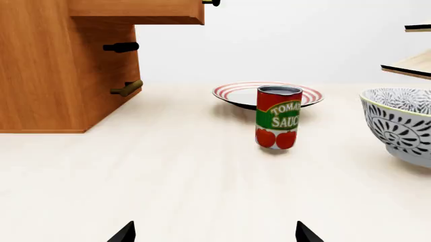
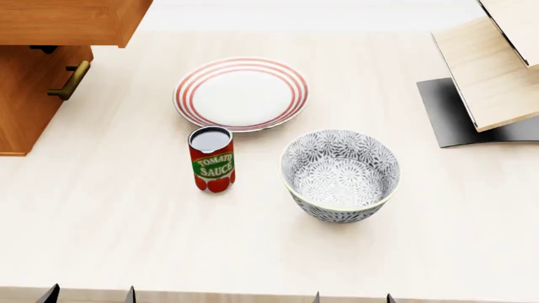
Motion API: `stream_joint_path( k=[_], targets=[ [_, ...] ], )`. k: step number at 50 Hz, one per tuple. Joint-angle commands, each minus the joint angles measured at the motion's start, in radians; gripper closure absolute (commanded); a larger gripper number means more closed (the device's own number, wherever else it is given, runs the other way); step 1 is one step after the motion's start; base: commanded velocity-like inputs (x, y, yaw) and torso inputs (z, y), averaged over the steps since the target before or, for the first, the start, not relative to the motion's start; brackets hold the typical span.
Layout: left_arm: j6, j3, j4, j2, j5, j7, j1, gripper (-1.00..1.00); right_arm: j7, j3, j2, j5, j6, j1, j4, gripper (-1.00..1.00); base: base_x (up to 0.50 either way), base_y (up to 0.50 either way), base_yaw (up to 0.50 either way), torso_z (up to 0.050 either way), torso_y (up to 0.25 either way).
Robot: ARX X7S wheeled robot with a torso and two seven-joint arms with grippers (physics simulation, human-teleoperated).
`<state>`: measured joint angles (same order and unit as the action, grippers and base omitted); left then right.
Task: Close the top drawer of the cabinet.
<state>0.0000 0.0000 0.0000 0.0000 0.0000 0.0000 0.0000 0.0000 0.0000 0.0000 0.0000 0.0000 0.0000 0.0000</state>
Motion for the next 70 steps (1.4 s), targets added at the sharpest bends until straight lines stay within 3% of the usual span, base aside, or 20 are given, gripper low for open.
stream_joint_path(
  k=[1, 3, 7, 11, 17, 23, 31, 34, 46, 70],
  targets=[
    [-0.011, 0.011, 0.018, -0.008, 0.000, -0.011, 0.007, -1.00, 0.034, -0.033, 0.026, 0.026, 0.012, -0.007, -0.020, -1.00, 0.00, 0.00, 0.00, 0.000, 0.000],
    [-0.032, 0.029, 0.010, -0.015, 0.028, -0.069, -0.018, -1.00, 0.048, -0.032, 0.030, 0.039, 0.026, 0.016, -0.031, -1.00, 0.00, 0.00, 0.00, 0.000, 0.000],
    [-0.118, 0.045, 0.012, -0.030, -0.024, -0.056, -0.052, -1.00, 0.019, -0.026, 0.048, 0.114, 0.083, 0.048, -0.055, -1.00, 0.00, 0.00, 0.00, 0.000, 0.000],
    [-0.104, 0.056, 0.022, -0.042, -0.032, -0.067, -0.049, -1.00, 0.025, -0.027, 0.066, 0.126, 0.114, 0.051, -0.099, -1.00, 0.00, 0.00, 0.00, 0.000, 0.000],
    [-0.238, 0.065, 0.268, -0.063, -0.029, -0.099, -0.064, -1.00, 0.102, -0.030, 0.100, 0.066, 0.272, 0.072, -0.398, -1.00, 0.00, 0.00, 0.00, 0.000, 0.000],
    [-0.294, 0.048, 0.395, -0.072, -0.074, -0.108, -0.091, -1.00, 0.113, -0.046, 0.124, 0.059, 0.407, 0.140, -0.522, -1.00, 0.00, 0.00, 0.00, 0.000, 0.000],
    [-0.357, 0.032, 0.555, -0.090, -0.089, -0.138, -0.110, -1.00, 0.155, -0.100, 0.134, -0.007, 0.410, 0.119, -0.617, -1.00, 0.00, 0.00, 0.00, 0.000, 0.000],
    [-0.377, 0.090, 0.545, -0.101, -0.022, -0.157, -0.127, -1.00, 0.151, -0.106, 0.135, 0.004, 0.413, 0.128, -0.617, -1.00, 0.00, 0.00, 0.00, 0.000, 0.000],
    [-0.384, 0.148, 0.522, -0.112, -0.033, -0.151, -0.138, -1.00, 0.150, -0.103, 0.151, 0.028, 0.411, 0.148, -0.604, -1.00, 0.00, 0.00, 0.00, 0.000, 0.000],
    [-0.324, 0.267, 0.473, -0.161, 0.051, -0.171, -0.125, -1.00, 0.155, -0.112, 0.166, 0.066, 0.402, 0.147, -0.588, -1.00, 0.49, 0.00, 0.00, 0.000, 0.000]
  ],
)
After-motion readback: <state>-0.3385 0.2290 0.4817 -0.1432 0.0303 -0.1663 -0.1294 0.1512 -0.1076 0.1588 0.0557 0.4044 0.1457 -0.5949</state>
